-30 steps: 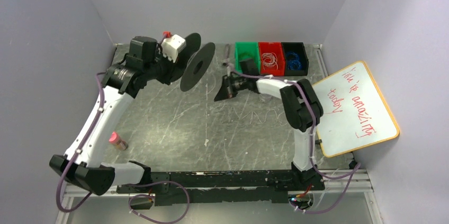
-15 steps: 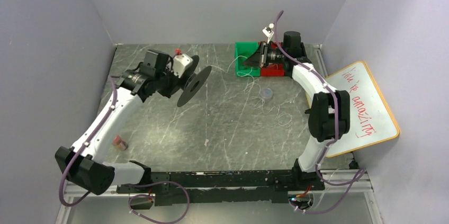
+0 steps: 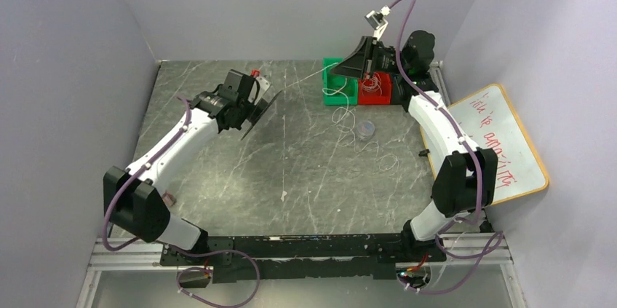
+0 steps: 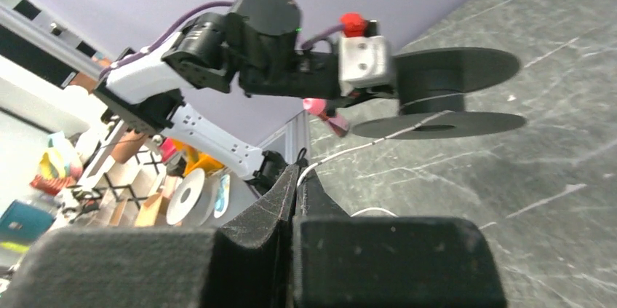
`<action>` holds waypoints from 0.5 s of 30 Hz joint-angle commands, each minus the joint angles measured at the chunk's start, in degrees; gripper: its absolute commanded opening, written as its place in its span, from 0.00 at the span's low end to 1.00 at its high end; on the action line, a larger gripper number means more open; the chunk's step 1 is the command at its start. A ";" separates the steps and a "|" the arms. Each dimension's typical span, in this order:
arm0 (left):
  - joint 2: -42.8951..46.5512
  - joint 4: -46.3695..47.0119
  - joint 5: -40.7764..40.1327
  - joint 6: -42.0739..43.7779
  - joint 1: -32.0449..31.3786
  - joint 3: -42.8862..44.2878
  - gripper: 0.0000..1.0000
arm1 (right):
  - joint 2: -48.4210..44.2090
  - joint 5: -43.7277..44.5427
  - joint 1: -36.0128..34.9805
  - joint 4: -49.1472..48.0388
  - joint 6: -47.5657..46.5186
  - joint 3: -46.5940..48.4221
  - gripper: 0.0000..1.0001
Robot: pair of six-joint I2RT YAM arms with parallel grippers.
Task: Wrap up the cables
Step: Wrap the cable around the cable reel.
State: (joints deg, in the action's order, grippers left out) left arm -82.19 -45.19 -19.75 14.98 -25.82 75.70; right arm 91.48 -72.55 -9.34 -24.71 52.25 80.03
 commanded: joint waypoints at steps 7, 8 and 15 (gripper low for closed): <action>-7.61 -1.39 -1.61 -10.37 2.56 7.34 0.02 | -4.70 -3.81 -14.16 2.45 -10.27 -1.23 0.00; -8.32 -2.19 0.13 -11.23 3.28 8.12 0.02 | -4.81 -4.06 -16.28 4.62 -12.98 -1.27 0.00; -10.70 -1.72 12.45 -14.59 7.19 11.93 0.02 | -3.25 -5.12 -26.54 20.23 -30.81 -0.49 0.00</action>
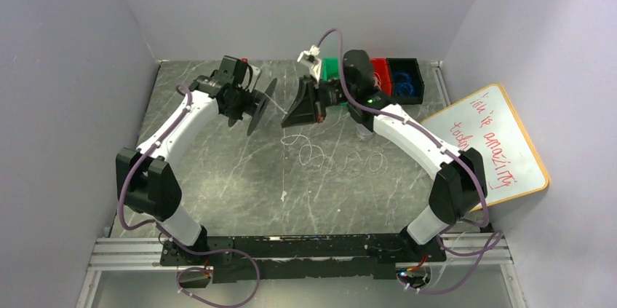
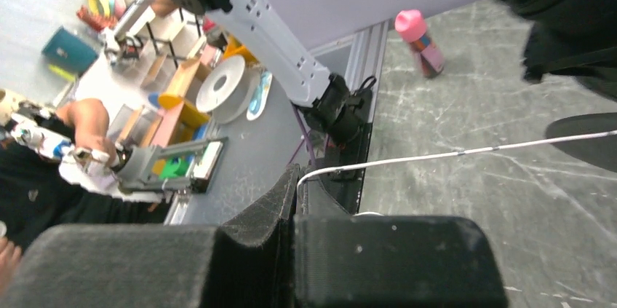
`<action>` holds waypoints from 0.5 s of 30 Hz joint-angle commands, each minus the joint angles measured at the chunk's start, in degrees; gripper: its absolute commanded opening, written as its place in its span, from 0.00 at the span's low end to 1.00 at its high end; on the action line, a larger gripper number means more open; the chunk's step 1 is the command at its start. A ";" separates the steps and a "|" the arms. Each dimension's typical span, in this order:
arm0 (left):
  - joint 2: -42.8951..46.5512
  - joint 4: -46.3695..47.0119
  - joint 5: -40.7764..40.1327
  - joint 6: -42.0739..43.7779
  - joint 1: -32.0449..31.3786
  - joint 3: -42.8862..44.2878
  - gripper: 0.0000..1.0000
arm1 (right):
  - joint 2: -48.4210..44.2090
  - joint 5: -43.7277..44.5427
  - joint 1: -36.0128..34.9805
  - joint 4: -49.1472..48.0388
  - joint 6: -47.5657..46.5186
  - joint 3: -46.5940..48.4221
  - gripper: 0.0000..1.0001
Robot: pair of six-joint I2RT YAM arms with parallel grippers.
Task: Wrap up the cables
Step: Wrap the cable around the cable reel.
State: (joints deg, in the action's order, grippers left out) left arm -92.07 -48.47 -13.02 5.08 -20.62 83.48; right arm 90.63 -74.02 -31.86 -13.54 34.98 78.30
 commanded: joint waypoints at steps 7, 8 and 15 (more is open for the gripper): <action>-5.49 -1.82 11.17 -8.71 3.91 11.74 0.02 | 2.46 2.86 -12.63 31.24 -36.26 4.88 0.00; -5.63 -1.88 12.27 -8.96 4.44 12.56 0.02 | 3.29 3.84 -13.61 32.57 -38.38 4.66 0.00; -4.84 -3.33 24.61 -11.34 10.05 18.54 0.02 | 9.86 2.29 -15.49 31.66 -40.08 3.11 0.00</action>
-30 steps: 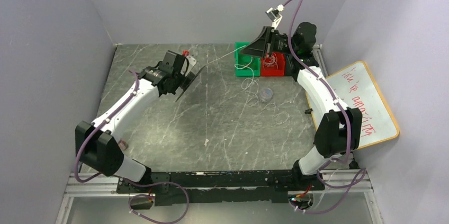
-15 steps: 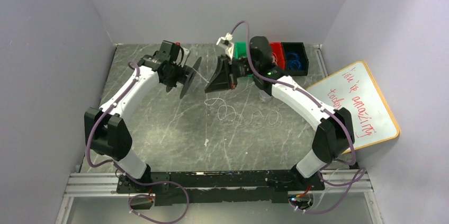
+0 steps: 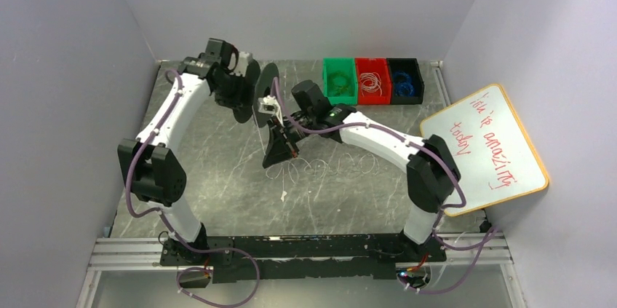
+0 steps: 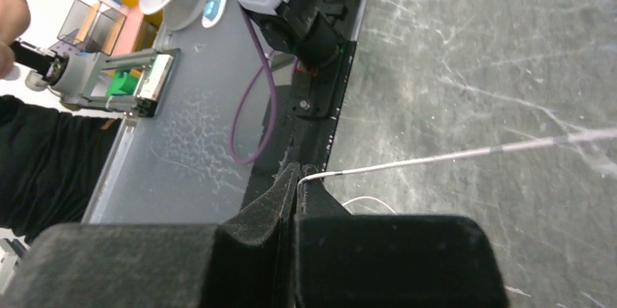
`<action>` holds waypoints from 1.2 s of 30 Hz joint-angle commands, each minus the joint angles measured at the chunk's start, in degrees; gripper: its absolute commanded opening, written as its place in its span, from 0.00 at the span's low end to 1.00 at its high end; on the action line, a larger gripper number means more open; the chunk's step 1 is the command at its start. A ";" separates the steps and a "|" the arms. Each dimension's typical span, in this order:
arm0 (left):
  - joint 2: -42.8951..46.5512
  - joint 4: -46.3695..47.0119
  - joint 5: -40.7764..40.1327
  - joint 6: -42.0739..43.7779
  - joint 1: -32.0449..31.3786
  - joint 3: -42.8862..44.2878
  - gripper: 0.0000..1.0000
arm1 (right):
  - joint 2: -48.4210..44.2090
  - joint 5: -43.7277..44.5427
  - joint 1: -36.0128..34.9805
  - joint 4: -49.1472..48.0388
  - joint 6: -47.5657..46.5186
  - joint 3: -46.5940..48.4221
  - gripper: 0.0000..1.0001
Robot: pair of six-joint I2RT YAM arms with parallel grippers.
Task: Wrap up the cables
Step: Wrap the cable around the cable reel.
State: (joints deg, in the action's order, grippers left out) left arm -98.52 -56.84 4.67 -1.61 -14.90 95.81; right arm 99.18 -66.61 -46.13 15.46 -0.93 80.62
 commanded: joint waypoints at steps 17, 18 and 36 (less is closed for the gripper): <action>14.62 7.75 33.23 -6.30 14.37 6.06 0.02 | 5.87 -10.83 5.32 -20.29 15.56 -7.01 0.02; 15.25 7.53 33.65 -6.06 14.53 5.93 0.02 | 5.93 -11.27 6.21 -22.88 17.31 -7.73 0.02; 22.69 5.95 43.56 -3.16 16.48 5.17 0.02 | 10.14 -13.19 12.06 -27.75 21.21 -10.18 0.11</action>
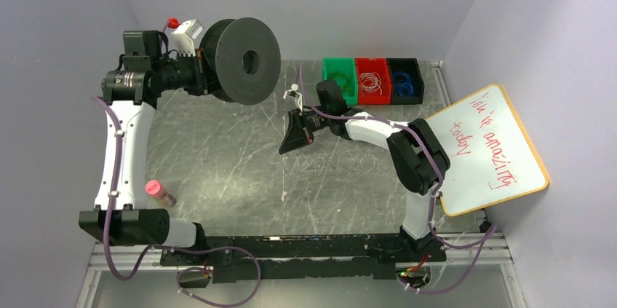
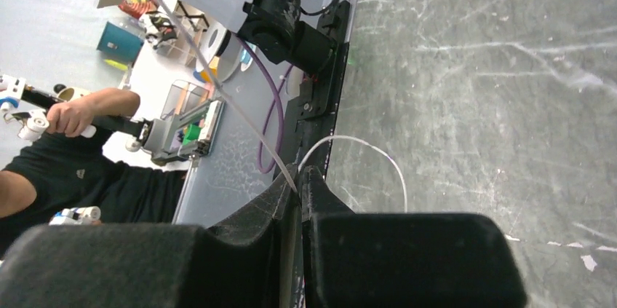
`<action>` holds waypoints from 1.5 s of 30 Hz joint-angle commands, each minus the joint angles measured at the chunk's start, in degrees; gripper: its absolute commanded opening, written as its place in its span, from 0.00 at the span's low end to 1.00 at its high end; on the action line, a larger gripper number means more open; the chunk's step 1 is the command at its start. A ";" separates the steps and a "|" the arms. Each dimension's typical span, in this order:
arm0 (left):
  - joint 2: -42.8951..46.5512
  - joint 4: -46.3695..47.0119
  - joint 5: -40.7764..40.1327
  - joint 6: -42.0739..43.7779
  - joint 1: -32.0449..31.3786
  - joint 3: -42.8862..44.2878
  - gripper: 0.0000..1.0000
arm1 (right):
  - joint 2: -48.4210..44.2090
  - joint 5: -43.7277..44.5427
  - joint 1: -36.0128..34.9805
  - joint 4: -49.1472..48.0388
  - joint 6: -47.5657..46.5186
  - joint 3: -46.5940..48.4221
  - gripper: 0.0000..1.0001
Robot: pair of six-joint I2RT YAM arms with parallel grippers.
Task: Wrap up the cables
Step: Wrap the cable around the cable reel.
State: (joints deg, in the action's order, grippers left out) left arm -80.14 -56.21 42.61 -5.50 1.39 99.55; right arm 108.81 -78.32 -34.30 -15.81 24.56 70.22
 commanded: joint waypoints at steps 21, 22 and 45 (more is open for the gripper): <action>5.58 3.63 11.25 2.84 0.13 1.35 0.02 | -1.24 10.67 4.86 6.82 -4.71 1.48 0.20; 5.53 3.41 11.18 2.84 0.19 1.62 0.02 | -1.92 9.50 5.00 7.22 -5.93 1.24 0.21; 5.17 4.93 12.59 1.21 0.19 0.87 0.02 | -7.09 21.00 -1.33 -2.22 -7.91 -6.75 0.73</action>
State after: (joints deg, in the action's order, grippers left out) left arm -76.64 -55.55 51.35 -3.84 1.43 99.55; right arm 100.53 -64.27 -33.76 -15.09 17.15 63.24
